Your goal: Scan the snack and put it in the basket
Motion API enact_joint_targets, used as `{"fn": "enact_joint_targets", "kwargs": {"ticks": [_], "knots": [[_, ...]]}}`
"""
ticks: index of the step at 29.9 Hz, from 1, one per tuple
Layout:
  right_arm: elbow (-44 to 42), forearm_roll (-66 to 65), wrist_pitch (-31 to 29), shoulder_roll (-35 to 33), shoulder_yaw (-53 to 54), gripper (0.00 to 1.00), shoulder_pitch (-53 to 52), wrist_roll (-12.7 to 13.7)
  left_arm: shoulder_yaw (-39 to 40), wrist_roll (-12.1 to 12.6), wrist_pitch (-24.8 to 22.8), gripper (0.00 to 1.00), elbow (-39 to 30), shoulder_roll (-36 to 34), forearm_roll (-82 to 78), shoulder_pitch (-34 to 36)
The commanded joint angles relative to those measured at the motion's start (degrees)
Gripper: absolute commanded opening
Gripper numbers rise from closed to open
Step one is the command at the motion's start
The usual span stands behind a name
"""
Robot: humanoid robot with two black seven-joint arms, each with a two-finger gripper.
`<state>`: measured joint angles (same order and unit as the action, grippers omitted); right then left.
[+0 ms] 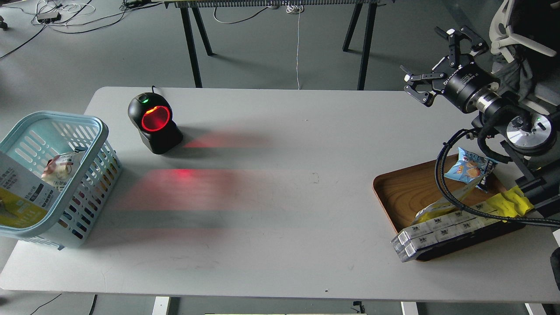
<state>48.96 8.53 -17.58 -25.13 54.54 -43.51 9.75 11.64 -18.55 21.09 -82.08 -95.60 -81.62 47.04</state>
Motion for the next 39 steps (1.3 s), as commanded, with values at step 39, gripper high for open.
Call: {"fn": "enact_joint_targets", "kwargs": {"ticks": [39], "knots": [[15.63,0.52,2.03,-14.32,1.97,0.99,4.65,0.36,15.87,14.94,-38.56,1.0,36.64,59.83,92.69,7.81]]}}
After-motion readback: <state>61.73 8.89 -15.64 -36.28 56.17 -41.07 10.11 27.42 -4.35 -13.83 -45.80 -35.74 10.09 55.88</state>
